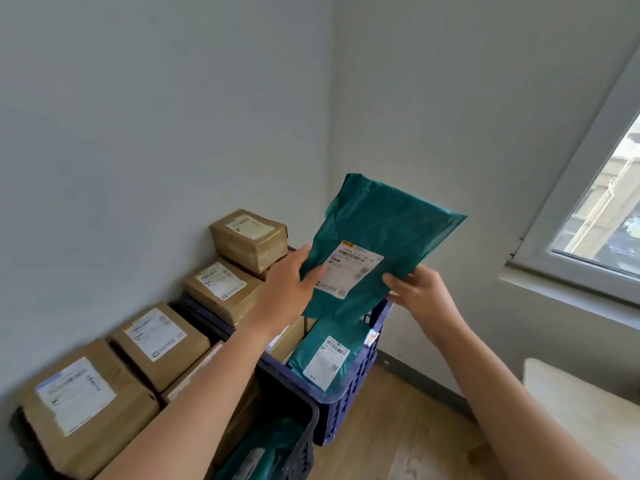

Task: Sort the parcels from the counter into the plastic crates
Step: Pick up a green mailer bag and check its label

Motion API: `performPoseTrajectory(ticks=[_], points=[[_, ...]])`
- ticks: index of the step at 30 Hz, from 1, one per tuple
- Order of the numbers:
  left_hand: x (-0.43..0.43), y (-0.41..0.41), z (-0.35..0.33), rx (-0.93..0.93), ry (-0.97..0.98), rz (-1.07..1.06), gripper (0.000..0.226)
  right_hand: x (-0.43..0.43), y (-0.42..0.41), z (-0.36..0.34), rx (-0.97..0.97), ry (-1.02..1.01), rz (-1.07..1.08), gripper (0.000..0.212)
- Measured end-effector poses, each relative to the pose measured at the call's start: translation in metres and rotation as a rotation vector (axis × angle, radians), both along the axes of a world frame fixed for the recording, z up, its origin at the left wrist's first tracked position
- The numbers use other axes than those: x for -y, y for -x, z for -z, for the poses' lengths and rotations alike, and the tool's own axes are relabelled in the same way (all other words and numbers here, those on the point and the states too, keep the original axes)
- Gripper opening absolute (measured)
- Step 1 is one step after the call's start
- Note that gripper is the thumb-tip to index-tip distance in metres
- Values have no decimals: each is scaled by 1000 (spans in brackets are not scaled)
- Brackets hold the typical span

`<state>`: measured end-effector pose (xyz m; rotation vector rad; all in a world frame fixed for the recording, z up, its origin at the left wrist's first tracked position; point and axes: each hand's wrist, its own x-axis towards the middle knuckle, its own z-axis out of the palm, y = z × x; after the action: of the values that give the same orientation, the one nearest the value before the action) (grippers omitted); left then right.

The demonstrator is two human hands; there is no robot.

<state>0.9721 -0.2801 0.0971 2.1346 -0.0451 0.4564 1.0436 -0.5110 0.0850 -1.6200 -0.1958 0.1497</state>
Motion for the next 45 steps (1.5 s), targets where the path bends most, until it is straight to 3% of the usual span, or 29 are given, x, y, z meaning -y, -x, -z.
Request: performPoseTrajectory(ticks=[4,7,11,13,16,19,22,25,28,31,36,45], points=[[-15,-47,63,-223,32,38,36,-10,-50,43,-142,48,79,36],[-22,-73,110,-420,47,69,35,-6,-83,63,-191,126,163,43],[-27,-95,144,-616,-5,48,31,-12,-117,77,-141,490,177,69],[-26,-101,156,-704,-39,20,26,-19,-126,83,-27,664,143,65],[-21,-107,176,-821,-108,-28,14,-34,-139,99,187,883,-54,35],[-17,-116,192,-876,-194,-36,11,-55,-152,116,218,1078,-472,20],[-11,-124,205,-965,-230,-69,12,-78,-159,134,223,1290,-799,36],[1,-128,216,-1022,-311,-96,16,-91,-165,160,241,1472,-981,53],[20,-128,222,-966,-679,-129,26,-101,-167,185,289,1612,-1077,66],[38,-127,231,-992,-996,-110,32,-115,-165,204,374,1643,-1085,82],[31,-137,256,-1366,-727,26,93,-136,-176,233,284,1742,-1139,118],[34,-152,260,-1385,-738,64,97,-143,-194,246,284,1717,-1295,121]])
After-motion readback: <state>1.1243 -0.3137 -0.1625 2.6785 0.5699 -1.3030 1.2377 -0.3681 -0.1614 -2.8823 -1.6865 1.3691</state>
